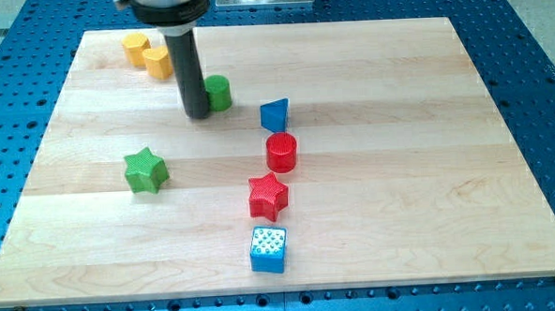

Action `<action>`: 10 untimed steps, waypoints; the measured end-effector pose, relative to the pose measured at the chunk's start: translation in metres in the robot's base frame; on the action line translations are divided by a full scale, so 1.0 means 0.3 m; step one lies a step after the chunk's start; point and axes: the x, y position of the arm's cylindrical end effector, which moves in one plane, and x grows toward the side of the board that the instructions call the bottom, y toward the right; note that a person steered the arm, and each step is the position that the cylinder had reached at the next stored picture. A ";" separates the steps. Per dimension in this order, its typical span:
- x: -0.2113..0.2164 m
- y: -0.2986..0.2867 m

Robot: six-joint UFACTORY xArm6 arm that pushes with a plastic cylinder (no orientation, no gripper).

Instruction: Push the yellow hexagon left to the green circle

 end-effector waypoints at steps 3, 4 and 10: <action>-0.011 0.107; -0.002 -0.236; -0.413 -0.370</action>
